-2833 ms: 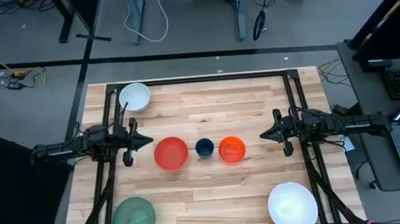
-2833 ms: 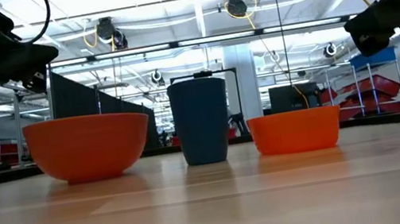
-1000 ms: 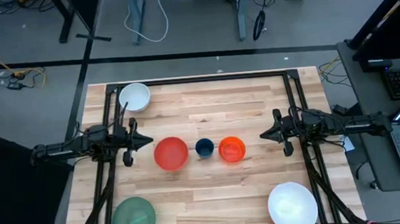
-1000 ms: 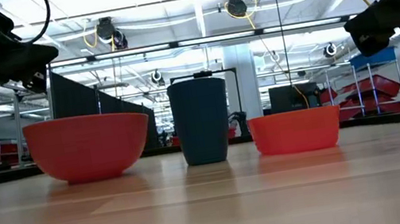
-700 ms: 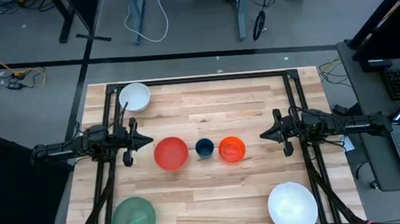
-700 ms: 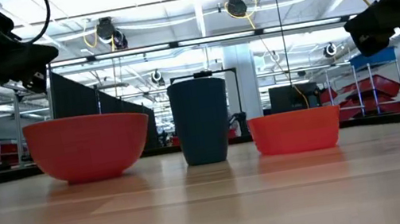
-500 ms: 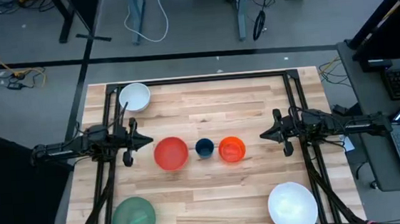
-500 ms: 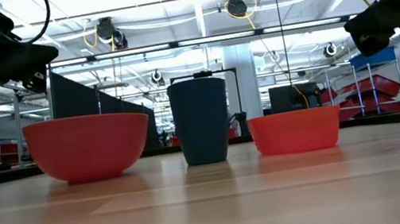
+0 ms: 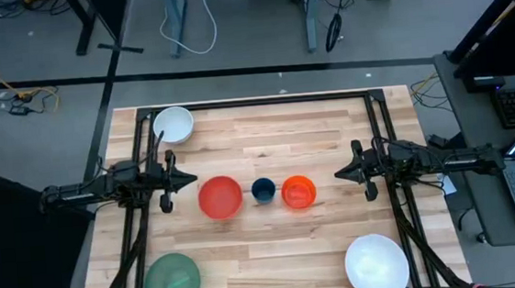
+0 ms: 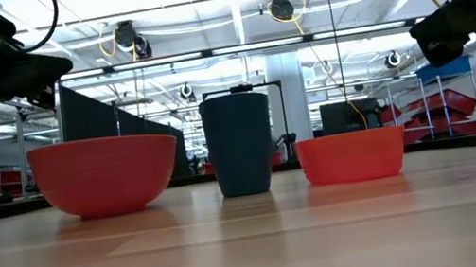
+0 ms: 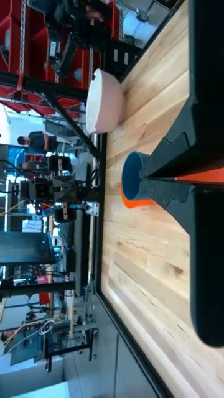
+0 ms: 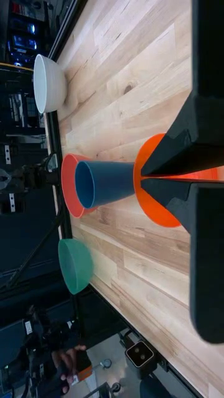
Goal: Nest bowls inside each other
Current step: Stack the green bowl onto the bottom white bowl
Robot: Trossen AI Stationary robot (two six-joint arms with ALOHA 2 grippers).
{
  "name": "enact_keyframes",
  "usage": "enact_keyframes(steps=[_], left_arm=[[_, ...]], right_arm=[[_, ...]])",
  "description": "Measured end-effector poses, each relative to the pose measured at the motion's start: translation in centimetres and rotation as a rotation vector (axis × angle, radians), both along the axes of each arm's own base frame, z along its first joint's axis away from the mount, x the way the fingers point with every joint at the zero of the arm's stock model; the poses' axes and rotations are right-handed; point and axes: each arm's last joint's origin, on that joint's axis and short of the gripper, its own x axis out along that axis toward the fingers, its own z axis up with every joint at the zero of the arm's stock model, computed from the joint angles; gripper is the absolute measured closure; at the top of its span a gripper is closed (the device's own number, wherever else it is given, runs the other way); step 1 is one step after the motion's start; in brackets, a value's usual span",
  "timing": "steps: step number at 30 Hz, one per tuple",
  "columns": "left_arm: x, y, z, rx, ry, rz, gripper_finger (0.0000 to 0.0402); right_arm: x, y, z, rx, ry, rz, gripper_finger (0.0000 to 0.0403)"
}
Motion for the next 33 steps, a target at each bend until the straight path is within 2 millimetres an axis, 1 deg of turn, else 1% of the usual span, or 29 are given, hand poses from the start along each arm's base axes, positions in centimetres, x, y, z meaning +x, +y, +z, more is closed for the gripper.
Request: enact_keyframes(steps=[28,31,33], left_arm=[[0.00,0.06,-0.03,-0.006,0.004,0.022,0.0402],[-0.01,0.06,0.01,-0.006,0.004,0.022,0.0402],[-0.08,0.05,0.47,-0.006,-0.002,0.022,0.0402]], right_arm=[[0.03,-0.01,0.16,-0.047,-0.021,0.006,0.0403],[0.06,-0.02,0.38,-0.044,-0.044,0.004,0.0403],[0.04,-0.02,0.77,-0.038,-0.065,0.002,0.0403]])
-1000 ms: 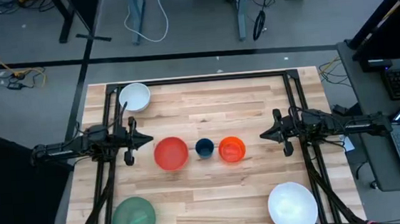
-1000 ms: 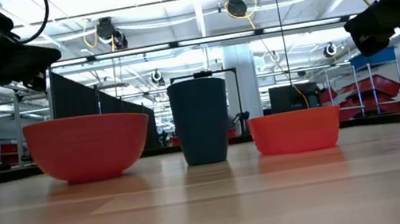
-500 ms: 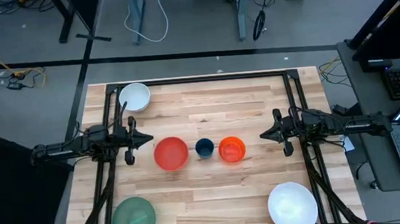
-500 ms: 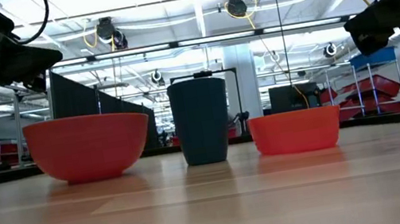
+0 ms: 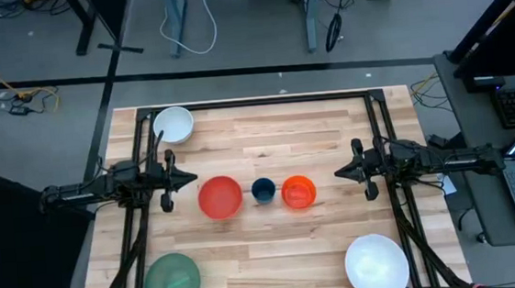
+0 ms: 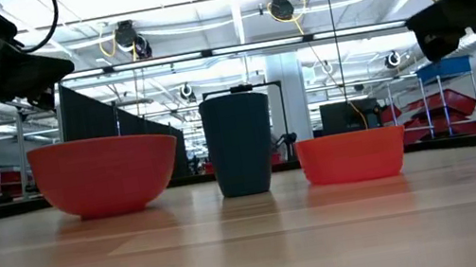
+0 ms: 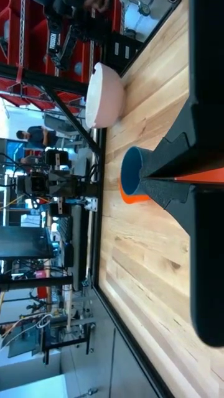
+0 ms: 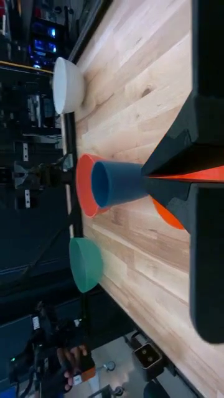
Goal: Nest bowls inside each other
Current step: Stack the green bowl onto the bottom white bowl
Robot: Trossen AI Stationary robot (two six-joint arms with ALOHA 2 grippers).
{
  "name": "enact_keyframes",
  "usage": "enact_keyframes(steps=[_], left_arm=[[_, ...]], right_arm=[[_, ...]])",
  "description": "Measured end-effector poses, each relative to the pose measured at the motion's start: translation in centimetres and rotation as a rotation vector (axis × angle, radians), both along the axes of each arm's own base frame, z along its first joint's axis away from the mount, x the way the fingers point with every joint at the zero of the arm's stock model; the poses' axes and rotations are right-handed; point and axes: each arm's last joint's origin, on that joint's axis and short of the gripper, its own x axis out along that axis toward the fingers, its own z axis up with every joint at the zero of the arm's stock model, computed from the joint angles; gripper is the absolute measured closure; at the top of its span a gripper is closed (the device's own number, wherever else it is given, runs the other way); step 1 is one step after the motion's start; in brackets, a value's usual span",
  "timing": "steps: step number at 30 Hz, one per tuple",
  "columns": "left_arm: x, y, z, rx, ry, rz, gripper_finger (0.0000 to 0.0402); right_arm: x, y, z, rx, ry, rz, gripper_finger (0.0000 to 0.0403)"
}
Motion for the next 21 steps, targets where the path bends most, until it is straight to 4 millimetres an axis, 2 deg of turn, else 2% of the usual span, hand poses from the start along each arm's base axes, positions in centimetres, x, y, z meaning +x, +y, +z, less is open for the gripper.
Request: enact_keyframes(steps=[7,11,14,21], left_arm=[[-0.8,0.0,4.8,0.061,-0.054,0.024,0.0402],[-1.2,0.0,8.0,0.107,0.030,0.042,0.0402],[-1.0,0.1,10.2,0.133,0.093,0.041,0.0402],[0.2,0.2,15.6,0.255,0.079,0.047,0.0402]], right_arm=[[-0.8,-0.1,4.2,-0.012,-0.060,-0.052,0.0403],[-1.2,-0.2,7.4,-0.049,-0.034,-0.075,0.0403],[-1.3,-0.2,10.0,-0.093,-0.017,-0.071,0.0403],[-0.4,-0.3,15.6,-0.183,-0.022,-0.083,0.0403]])
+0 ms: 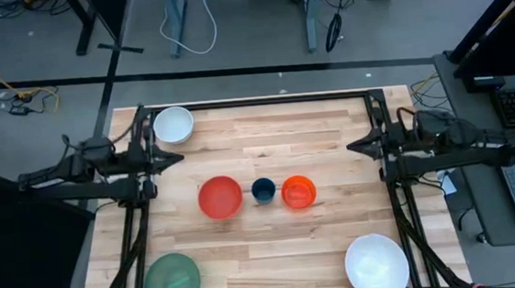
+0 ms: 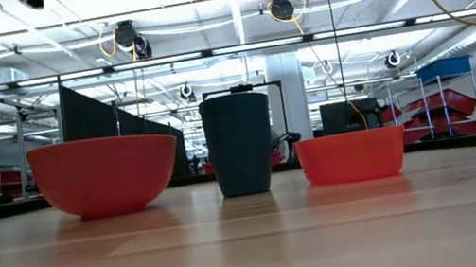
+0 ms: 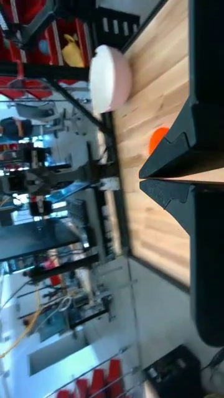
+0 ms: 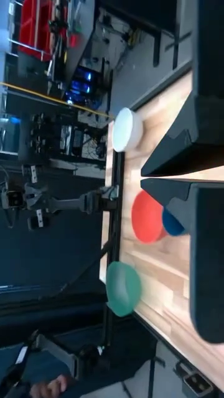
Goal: Nest bowls inside each other
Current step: Stack the green bowl onto the bottom white bowl
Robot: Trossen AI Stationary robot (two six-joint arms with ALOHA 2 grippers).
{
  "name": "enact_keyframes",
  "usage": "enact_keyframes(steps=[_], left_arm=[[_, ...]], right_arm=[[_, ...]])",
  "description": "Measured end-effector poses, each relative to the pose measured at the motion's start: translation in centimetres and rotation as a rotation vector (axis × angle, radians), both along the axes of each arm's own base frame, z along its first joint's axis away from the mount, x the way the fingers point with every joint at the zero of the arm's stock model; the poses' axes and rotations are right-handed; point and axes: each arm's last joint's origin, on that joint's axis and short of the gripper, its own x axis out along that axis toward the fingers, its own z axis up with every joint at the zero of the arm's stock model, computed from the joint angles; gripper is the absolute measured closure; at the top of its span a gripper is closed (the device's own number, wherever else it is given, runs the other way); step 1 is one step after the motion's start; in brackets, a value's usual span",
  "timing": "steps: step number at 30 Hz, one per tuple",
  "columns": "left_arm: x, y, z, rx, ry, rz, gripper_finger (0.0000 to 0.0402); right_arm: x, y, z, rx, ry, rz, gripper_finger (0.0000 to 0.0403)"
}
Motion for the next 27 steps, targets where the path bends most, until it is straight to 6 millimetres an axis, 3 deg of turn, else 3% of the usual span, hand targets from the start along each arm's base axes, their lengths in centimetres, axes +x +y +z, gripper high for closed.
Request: enact_keyframes(steps=[11,15,20,27], left_arm=[[3.2,0.3,6.1,0.066,-0.014,0.018,0.0402],[5.0,0.5,6.8,0.063,0.013,0.017,0.0402],[7.3,0.5,5.9,0.039,0.088,-0.040,0.0402],[11.2,-0.3,5.2,-0.154,0.070,-0.136,0.0402]], right_arm=[[2.1,0.0,6.0,-0.025,0.020,0.003,0.0403],[2.9,-0.1,5.7,-0.052,0.084,0.009,0.0403],[4.3,-0.1,4.8,0.093,0.163,-0.015,0.0403],[5.0,-0.4,4.1,-0.093,0.240,-0.070,0.0403]])
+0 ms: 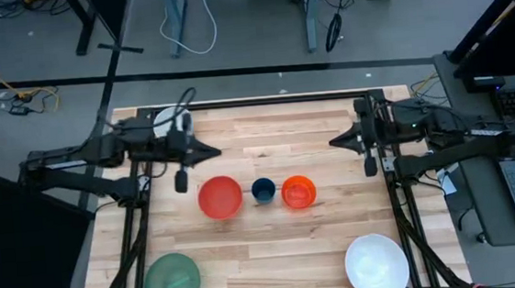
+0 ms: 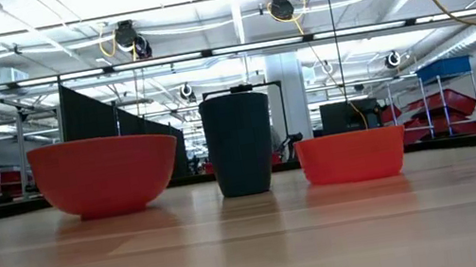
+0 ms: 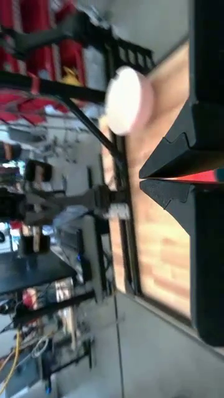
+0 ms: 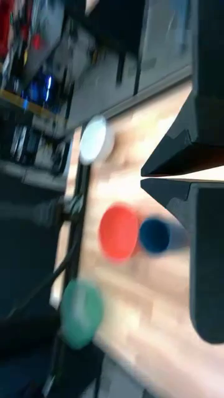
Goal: Nest bowls inside each other
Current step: Stack the green bowl onto the bottom white bowl
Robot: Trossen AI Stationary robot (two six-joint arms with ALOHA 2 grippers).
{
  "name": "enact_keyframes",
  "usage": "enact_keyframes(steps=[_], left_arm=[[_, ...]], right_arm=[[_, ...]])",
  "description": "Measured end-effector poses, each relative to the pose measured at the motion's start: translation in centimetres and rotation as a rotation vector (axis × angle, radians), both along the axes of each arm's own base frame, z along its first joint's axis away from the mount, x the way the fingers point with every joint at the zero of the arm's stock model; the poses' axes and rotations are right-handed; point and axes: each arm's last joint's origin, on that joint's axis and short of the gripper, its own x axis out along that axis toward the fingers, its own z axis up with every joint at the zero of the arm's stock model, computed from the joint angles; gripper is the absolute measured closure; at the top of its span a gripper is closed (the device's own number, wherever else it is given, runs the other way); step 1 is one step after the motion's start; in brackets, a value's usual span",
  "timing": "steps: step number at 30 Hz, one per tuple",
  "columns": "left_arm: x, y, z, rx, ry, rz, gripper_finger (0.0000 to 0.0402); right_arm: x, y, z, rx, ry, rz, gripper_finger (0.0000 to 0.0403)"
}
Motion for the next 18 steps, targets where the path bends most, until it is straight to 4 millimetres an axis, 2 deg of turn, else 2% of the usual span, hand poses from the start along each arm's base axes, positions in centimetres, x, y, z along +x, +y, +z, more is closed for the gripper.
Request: enact_keyframes(steps=[5,10,15,18], left_arm=[[3.3,-1.4,0.2,-0.020,-0.151,-0.117,0.0402],[5.9,-2.4,1.0,-0.021,-0.195,-0.154,0.0402],[7.2,-2.6,2.3,-0.081,-0.202,-0.158,0.0402],[7.3,-2.6,2.2,-0.107,-0.172,-0.155,0.0402]], right_arm=[[-0.1,-0.5,0.1,-0.072,-0.005,-0.149,0.0403],[-0.1,-0.5,0.2,-0.051,-0.016,-0.168,0.0403],[-0.1,-0.4,0.2,0.028,-0.033,-0.181,0.0403],[-0.1,0.0,-0.1,0.086,-0.003,-0.112,0.0403]])
